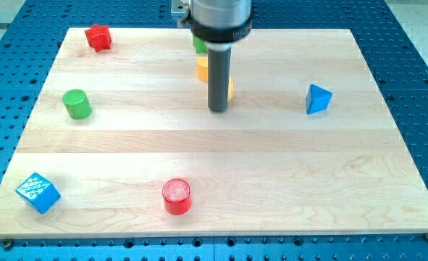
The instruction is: Move the triangle towards the cube
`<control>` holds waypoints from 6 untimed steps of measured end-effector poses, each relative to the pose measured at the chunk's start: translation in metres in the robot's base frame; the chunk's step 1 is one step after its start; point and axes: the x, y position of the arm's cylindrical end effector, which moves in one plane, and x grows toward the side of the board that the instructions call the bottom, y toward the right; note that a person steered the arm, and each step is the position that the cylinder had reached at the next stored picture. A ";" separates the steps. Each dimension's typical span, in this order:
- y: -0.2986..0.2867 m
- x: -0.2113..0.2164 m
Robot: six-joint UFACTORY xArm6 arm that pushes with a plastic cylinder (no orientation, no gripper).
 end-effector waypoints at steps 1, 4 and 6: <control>0.010 -0.007; 0.253 -0.002; 0.173 0.024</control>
